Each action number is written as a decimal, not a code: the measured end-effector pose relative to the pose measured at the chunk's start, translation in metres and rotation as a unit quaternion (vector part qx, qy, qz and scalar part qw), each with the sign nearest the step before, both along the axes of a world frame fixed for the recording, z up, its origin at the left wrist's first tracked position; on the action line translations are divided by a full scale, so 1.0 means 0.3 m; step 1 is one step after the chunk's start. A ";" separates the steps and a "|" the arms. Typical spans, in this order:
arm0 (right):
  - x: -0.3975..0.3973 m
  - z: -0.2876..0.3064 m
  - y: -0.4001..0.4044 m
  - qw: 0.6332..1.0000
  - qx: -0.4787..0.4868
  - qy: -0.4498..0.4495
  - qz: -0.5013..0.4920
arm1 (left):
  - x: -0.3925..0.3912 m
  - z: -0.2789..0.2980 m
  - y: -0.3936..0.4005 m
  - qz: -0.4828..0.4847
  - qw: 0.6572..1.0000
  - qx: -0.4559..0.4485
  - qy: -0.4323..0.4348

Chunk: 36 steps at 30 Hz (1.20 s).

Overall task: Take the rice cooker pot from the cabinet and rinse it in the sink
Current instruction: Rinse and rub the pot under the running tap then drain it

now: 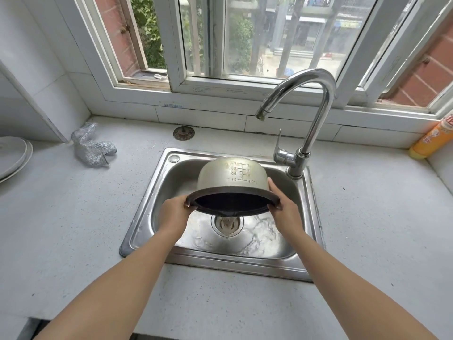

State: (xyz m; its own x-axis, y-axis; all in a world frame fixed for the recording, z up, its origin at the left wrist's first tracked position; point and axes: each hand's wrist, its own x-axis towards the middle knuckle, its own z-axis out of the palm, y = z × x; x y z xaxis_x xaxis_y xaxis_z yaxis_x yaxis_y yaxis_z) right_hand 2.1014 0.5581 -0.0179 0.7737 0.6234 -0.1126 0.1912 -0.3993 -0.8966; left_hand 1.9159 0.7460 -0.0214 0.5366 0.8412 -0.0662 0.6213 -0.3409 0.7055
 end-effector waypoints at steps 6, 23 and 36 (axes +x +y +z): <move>-0.009 0.024 -0.016 1.000 0.007 -0.019 -0.001 | -0.012 0.027 -0.016 0.004 1.000 0.019 -0.007; -0.007 0.033 -0.037 0.999 0.023 0.008 0.041 | -0.039 0.060 -0.061 0.049 0.997 -0.018 -0.059; 0.024 0.088 -0.060 0.999 0.034 0.010 0.040 | 0.009 0.138 -0.103 0.106 0.980 -0.046 -0.160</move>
State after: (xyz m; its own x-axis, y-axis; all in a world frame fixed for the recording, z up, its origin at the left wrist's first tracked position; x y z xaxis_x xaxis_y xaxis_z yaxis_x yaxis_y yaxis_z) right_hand 2.1084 0.5400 0.0084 0.7187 0.6902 -0.0835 0.2014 -0.3217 -0.9252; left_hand 1.9186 0.7151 0.0201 0.3550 0.9349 -0.0032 0.4132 -0.1538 0.8976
